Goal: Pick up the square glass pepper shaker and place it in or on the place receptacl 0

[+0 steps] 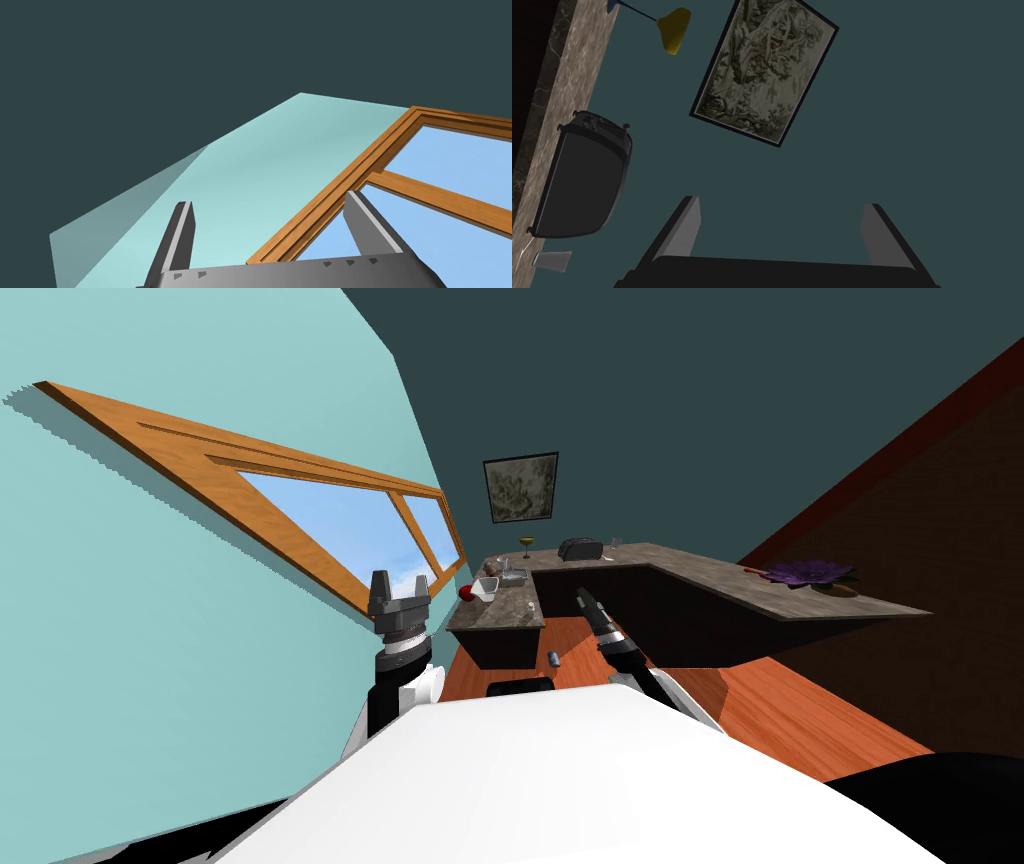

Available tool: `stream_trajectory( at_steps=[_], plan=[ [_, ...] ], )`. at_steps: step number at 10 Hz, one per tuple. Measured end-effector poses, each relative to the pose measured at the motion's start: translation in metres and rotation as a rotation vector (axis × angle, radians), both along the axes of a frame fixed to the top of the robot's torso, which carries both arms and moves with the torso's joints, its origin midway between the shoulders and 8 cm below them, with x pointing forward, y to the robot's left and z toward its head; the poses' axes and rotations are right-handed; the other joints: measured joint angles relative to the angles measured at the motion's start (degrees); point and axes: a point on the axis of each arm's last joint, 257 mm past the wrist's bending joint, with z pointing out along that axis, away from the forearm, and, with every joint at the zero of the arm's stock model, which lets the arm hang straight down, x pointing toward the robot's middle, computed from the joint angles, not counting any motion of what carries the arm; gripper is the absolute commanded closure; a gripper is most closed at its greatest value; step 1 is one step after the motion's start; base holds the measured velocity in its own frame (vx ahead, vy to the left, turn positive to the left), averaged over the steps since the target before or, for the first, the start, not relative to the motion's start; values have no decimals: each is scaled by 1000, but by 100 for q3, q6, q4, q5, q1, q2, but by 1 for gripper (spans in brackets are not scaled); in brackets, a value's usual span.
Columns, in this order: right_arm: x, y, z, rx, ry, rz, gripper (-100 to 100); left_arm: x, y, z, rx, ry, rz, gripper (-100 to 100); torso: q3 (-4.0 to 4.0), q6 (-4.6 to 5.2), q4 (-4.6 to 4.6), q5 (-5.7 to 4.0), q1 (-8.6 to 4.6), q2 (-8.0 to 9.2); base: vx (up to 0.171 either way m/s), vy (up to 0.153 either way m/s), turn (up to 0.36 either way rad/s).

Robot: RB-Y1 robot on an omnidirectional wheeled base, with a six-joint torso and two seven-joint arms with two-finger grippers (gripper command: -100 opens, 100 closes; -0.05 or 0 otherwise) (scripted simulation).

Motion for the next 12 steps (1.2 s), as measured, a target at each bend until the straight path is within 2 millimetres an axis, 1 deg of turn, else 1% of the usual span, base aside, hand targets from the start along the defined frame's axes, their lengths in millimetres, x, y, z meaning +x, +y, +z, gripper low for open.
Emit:
stream_trajectory(
  at_steps=[1, 3, 5, 6, 7, 8, 9, 10, 11, 12],
  plan=[
    [0, -5, -17, -54, 50, -1, -100, 0, 0, 0, 0, 0, 0, 0, 1, 1, 0, 6, 20, 3, 5, 282, -42],
    [-7, -13, -59, -159, 153, -3, -100, 0, 0, 0, 0, 0, 0, 0, 8, 1, 3, 6, 20, 15, -6, 270, -33],
    [-14, -30, -92, -265, 251, -8, -100, 0, 0, 0, 0, 0, 0, 0, 2, 0, 1, 4, 9, 2, 30, 268, -19],
    [-19, -40, -113, -319, 302, -11, -100, 0, 0, 0, 0, 0, 0, 0, 1, 0, 0, 6, 19, 4, 16, 288, -17],
    [-22, -49, -126, -372, 345, -11, -100, 0, 0, 0, 0, 0, 0, 0, 2, -1, 1, 8, 20, 4, 15, 252, 1],
    [-29, -63, -143, -424, 395, -14, -100, 0, 0, 0, 0, 0, 0, 0, 3, 0, 1, 6, 9, 5, 4, 226, 12],
    [-34, -72, -157, -474, 438, -13, -100, 0, 0, 0, 0, 0, 0, 0, 4, -1, 2, 3, 0, 8, 24, 220, 32],
    [-40, -84, -173, -523, 483, -15, -100, 0, 0, 0, 0, 0, 0, 0, 2, -1, 1, 2, -5, 3, 29, 192, 43],
    [-45, -97, -183, -569, 522, -16, -100, 0, 0, 0, 0, 0, 0, 0, 0, -1, 0, 1, -16, 1, 9, 161, 63],
    [-53, -111, -197, -613, 564, -20, -100, 0, 0, 0, 0, 0, 0, 0, 3, -1, 1, -2, -27, 6, 4, 109, 14]
  ],
)
